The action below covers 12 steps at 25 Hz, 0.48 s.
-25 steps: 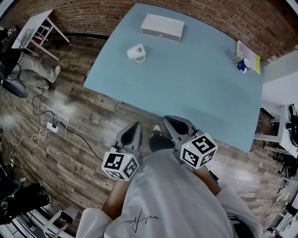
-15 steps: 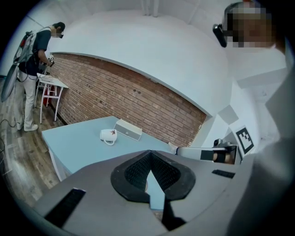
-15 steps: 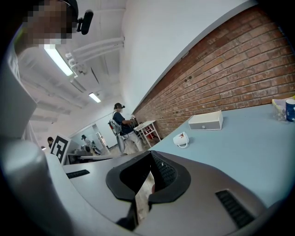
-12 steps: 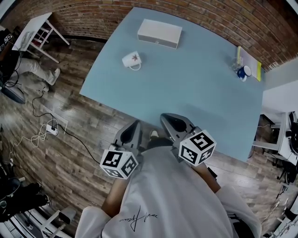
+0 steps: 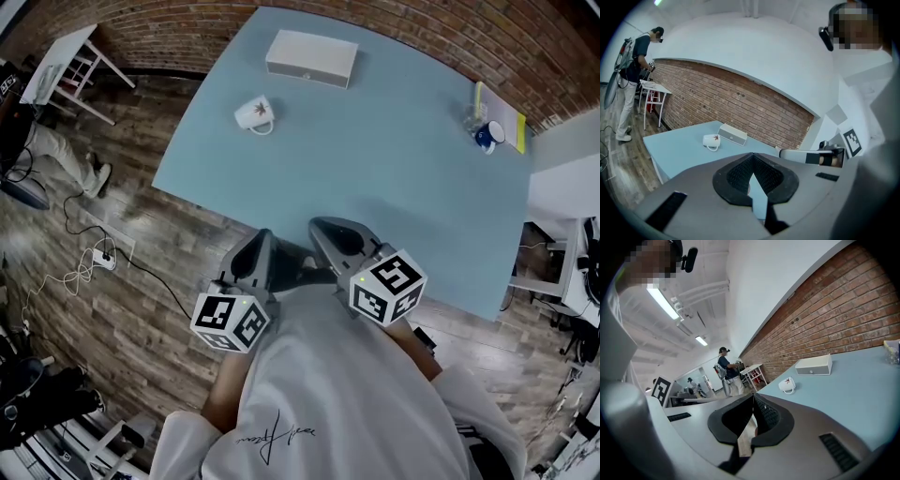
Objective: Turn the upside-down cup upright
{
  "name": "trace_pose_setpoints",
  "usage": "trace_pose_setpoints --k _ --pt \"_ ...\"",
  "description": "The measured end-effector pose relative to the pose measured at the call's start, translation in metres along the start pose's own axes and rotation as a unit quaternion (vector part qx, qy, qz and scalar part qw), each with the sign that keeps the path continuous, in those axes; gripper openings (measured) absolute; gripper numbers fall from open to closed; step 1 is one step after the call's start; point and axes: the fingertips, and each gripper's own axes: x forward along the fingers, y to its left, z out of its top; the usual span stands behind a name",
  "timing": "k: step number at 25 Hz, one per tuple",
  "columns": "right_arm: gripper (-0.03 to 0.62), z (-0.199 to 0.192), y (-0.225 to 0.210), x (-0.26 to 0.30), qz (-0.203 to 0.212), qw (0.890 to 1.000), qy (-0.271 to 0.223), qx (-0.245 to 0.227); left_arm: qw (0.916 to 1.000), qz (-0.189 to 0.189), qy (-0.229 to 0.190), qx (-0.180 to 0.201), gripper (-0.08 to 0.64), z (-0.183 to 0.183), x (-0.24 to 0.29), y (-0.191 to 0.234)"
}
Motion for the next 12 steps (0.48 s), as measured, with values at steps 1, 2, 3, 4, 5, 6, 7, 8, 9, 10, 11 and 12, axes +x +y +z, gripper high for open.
trace_pose_setpoints --k 1,2,3,4,5,6,7,8,9,10,11,12 --pt "0.021 0.001 -0.001 0.001 -0.002 1.000 0.001 -0.006 1.0000 0.000 -0.002 0.003 0.009 0.002 0.002 -0.001" --pt "0.021 0.002 -0.002 0.003 -0.004 1.000 0.001 -0.013 1.0000 0.000 -0.005 0.007 0.009 0.003 0.004 -0.001" --pt "0.021 0.003 -0.003 0.005 -0.005 1.000 0.001 -0.021 0.9999 0.000 -0.007 0.010 0.009 0.005 0.005 -0.001" --pt "0.021 0.005 -0.003 0.006 -0.006 1.000 0.002 -0.028 0.9999 0.002 -0.009 0.011 0.009 0.007 0.007 0.000" --pt "0.021 0.007 -0.003 0.008 -0.006 0.999 0.003 -0.033 0.9999 0.003 -0.012 0.011 0.009 0.008 0.008 0.001" --pt "0.021 0.009 -0.004 0.010 -0.007 0.999 0.004 -0.036 0.9998 0.005 -0.014 0.012 0.009 0.010 0.009 0.002" --pt "0.021 0.011 -0.005 0.012 -0.008 0.999 0.005 -0.039 0.9998 0.007 -0.015 0.013 0.009 0.013 0.011 0.004" --pt "0.021 0.014 -0.006 0.014 -0.010 0.999 0.005 -0.042 0.9997 0.009 -0.017 0.015 0.009 0.015 0.013 0.006" --pt "0.021 0.016 -0.008 0.017 -0.012 0.999 0.005 -0.047 0.9996 0.011 -0.019 0.016 0.009 0.018 0.015 0.009" --pt "0.021 0.019 -0.009 0.019 -0.014 0.999 0.006 -0.052 0.9995 0.013 -0.022 0.017 0.009 0.020 0.017 0.011" --pt "0.021 0.020 -0.011 0.022 -0.017 0.998 0.008 -0.057 0.9995 0.014 -0.026 0.015 0.009 0.023 0.019 0.013" --pt "0.021 0.021 -0.012 0.024 -0.020 0.998 0.012 -0.061 0.9994 0.015 -0.029 0.013 0.009 0.026 0.021 0.015"
